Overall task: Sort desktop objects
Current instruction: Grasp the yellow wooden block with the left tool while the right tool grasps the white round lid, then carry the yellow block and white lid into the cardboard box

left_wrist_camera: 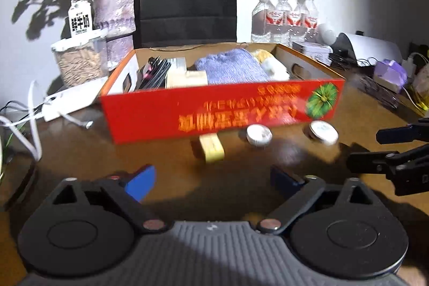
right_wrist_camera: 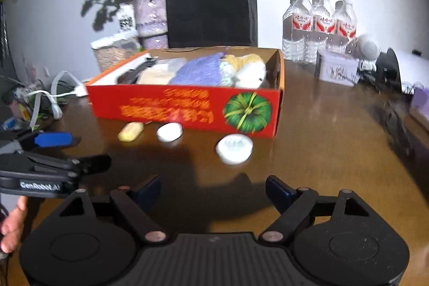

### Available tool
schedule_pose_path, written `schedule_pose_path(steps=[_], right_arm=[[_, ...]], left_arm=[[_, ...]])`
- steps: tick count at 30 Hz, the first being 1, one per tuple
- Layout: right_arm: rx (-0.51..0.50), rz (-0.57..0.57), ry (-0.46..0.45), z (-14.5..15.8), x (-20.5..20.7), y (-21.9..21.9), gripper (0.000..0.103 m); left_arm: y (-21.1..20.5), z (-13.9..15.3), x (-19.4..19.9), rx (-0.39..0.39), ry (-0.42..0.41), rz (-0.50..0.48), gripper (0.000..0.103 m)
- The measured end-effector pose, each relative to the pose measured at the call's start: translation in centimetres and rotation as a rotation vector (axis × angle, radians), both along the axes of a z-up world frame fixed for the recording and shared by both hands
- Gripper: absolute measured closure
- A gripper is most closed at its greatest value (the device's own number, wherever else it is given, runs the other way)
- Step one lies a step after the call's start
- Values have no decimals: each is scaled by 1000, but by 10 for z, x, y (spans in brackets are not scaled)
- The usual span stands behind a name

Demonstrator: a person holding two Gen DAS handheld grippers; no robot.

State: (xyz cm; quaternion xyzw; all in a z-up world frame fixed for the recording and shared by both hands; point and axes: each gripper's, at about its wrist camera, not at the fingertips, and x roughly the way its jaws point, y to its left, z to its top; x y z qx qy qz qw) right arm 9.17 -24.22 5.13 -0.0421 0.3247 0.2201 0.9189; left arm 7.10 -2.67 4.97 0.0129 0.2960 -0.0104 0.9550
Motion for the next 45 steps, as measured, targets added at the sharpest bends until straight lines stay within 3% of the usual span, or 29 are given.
schedule_pose_path(steps=[2,6,8,11,12,13,15,22,37,45], right_arm=[[-13,-6,12,-2,23,3,26],[-44,-22,40,-15,55,9,31],[-54,-35,50,-20,64,10,34],[-51,-45,46,-23,72,10,36],[-57,-43,42,-23,72,11,40],[-62,-38,34,-24,72,13,50],[-62,-13,16,-23,68,15,65],[-54,-2,18,-19,46,15,65],[64,-28,-102,15,-96,-6,65],[65,-35,-122,20,-127,-16,65]], left_arm=[[3,-2,21,-15,29,2,24],[4,-10,49,-21,66,26,32],[7,-13,58,-39,86,43,47],[8,-14,62,-47,74,64,61],[8,-14,62,-40,71,69,66],[7,-14,61,-27,67,76,80],[6,-14,59,-13,67,84,81],[2,-6,23,-41,81,92,82],[-24,23,-104,-33,28,38,81],[-14,35,-130,-39,0,68,81]])
